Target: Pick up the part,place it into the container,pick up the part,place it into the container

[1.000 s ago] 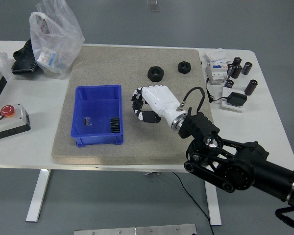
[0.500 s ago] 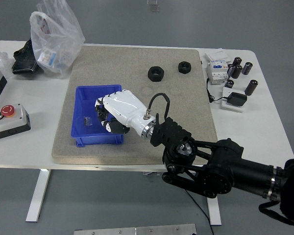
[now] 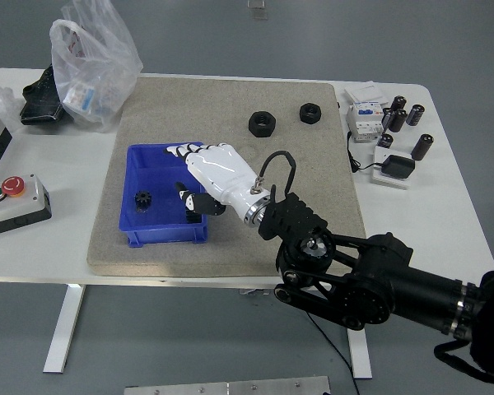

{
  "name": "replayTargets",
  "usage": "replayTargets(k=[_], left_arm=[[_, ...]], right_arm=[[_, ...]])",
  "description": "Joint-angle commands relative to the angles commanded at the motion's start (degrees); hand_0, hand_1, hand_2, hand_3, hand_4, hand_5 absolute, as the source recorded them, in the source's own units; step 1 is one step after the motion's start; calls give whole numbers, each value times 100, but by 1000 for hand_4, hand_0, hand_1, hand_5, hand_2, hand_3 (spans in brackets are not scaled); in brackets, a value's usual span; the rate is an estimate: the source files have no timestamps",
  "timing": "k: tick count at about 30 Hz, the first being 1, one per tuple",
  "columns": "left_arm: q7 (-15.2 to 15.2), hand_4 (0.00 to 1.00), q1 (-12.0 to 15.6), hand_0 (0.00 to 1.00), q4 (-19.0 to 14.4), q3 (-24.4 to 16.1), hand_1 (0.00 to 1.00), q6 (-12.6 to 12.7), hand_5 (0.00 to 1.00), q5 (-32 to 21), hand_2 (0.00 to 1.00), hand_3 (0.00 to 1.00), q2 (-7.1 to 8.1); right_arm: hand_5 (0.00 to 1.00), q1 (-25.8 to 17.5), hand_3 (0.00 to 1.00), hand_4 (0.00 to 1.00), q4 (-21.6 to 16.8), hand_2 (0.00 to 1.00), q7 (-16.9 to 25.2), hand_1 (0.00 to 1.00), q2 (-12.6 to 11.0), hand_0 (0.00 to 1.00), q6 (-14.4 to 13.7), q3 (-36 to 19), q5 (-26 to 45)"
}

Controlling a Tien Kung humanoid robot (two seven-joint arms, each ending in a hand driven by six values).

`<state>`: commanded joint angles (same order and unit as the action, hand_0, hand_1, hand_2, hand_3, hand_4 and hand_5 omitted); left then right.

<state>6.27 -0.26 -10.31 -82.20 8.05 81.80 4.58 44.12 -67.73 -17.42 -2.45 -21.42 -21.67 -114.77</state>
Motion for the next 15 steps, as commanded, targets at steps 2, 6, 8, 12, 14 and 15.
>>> replayTargets(k=[2, 6, 8, 12, 14, 15], left_arm=[[-2, 628, 0, 673, 0, 3, 585, -2, 241, -2, 566, 634, -4], [-11, 628, 9, 673, 0, 8, 585, -1, 241, -24, 566, 634, -17], [-16, 628, 17, 673, 0, 3, 585, 3, 240, -35, 566, 634, -21], [-23, 628, 40, 673, 0, -14, 585, 8, 240, -53, 566, 634, -35], [-25, 627, 48, 673, 0, -31, 585, 10, 239, -46, 566, 634, -39], [-26, 627, 51, 673, 0, -38, 585, 10, 239, -42, 566, 634, -41]], right_arm=[[278, -90, 831, 529, -41, 779, 127, 660, -79, 342, -133, -222, 223], [278, -474, 831, 529, -176, 779, 639, 660, -386, 342, -337, -772, 872], [266, -690, 723, 545, -213, 725, 923, 654, -535, 413, -248, -1064, 1237], [266, -1261, 723, 545, -309, 725, 1633, 654, -812, 413, 119, -1851, 2117], [324, -1535, 693, 632, -320, 714, 1984, 682, -874, 648, 296, -2239, 2563], [324, -1658, 693, 632, -318, 714, 2136, 682, -891, 648, 394, -2403, 2752]])
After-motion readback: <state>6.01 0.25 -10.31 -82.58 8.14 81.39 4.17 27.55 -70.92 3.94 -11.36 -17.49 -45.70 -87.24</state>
